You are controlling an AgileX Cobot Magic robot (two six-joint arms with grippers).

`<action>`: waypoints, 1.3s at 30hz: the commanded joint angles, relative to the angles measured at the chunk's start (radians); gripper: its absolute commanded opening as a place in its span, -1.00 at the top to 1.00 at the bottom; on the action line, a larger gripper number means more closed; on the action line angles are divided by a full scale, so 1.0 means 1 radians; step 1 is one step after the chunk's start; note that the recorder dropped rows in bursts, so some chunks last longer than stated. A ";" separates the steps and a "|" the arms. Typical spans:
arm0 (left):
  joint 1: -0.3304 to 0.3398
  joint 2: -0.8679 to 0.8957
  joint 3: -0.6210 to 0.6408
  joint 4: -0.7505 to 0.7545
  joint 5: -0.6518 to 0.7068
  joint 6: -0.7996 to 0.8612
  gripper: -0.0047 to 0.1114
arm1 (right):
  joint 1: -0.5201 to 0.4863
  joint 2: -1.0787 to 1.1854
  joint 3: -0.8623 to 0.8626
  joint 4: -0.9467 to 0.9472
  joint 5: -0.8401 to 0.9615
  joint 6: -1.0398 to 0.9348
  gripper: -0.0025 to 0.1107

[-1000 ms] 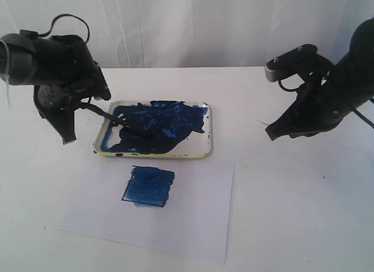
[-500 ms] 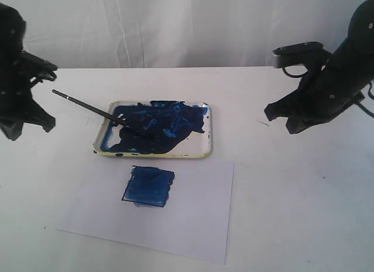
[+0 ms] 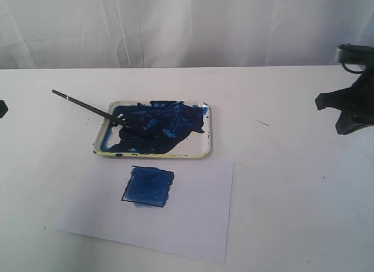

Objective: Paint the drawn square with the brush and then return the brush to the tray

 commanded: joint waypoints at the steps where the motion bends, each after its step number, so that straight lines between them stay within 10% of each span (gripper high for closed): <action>1: 0.006 -0.078 0.048 -0.017 -0.001 0.013 0.92 | -0.005 -0.010 -0.004 -0.020 0.059 -0.049 0.96; 39: -0.064 -1.540 0.413 0.228 0.114 -0.174 0.92 | 0.108 -1.558 0.235 -0.120 0.245 0.061 0.96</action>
